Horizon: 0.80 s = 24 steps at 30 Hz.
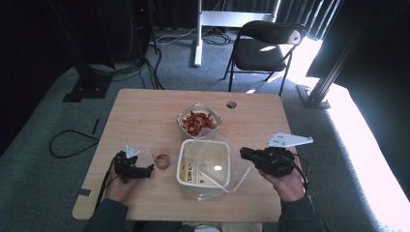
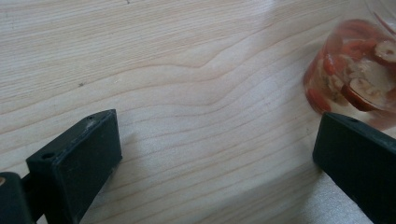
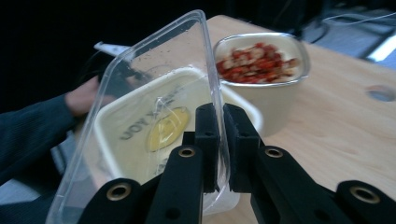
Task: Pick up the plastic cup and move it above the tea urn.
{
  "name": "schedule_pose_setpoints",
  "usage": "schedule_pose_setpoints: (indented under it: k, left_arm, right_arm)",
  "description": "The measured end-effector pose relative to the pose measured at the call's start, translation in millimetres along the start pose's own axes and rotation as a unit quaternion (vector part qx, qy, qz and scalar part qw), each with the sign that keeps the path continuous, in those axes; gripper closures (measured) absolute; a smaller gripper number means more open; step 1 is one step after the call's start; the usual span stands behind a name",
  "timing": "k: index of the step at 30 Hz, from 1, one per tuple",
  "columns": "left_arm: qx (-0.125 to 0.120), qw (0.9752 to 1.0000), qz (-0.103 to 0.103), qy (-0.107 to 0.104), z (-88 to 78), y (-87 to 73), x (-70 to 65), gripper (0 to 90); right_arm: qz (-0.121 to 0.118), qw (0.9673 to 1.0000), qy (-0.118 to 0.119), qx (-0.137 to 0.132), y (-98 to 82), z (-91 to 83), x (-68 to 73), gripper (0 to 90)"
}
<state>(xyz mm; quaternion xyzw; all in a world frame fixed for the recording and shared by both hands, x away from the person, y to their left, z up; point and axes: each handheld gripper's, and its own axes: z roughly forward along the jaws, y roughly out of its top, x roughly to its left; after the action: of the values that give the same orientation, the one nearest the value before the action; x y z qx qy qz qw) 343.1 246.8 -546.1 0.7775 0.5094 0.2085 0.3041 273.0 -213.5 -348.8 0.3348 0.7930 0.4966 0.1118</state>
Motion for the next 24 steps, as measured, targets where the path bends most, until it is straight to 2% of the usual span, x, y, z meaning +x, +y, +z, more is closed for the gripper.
schedule_pose_setpoints:
  k: [1,2,5,7,11,16,24]
  left_arm:
    - [0.001,1.0000,0.001,0.000,-0.2,0.0,0.1,1.6]
    - [0.000,1.0000,0.001,0.000,-0.1,0.0,0.1,1.6]
    - [0.001,1.0000,0.002,0.000,-0.2,0.0,0.2,1.6]
    - [0.001,1.0000,0.002,0.000,-0.2,0.0,0.2,1.6]
    - [0.001,1.0000,0.002,0.000,-0.2,0.0,0.2,1.6]
    - [0.002,1.0000,0.002,0.000,-0.4,0.0,0.2,1.6]
    - [0.001,1.0000,0.003,-0.003,-0.2,0.0,0.6,1.6]
  right_arm:
    - [-0.003,1.0000,0.005,-0.004,0.3,1.2,0.3,77.7]
    - [-0.001,0.9998,0.007,-0.016,1.1,1.6,1.0,62.7]
    - [0.012,0.9987,0.004,-0.049,3.6,-5.4,-1.5,54.3]
    - [0.014,0.9985,0.004,-0.053,3.6,-6.9,-1.7,54.2]
    - [0.000,0.9984,-0.029,-0.048,-0.6,-10.4,-2.0,53.5]
    - [-0.007,0.9981,-0.049,-0.037,-6.0,-8.7,-3.9,52.8]
    - [0.000,0.9966,-0.081,-0.012,-16.4,1.5,-17.6,50.8]
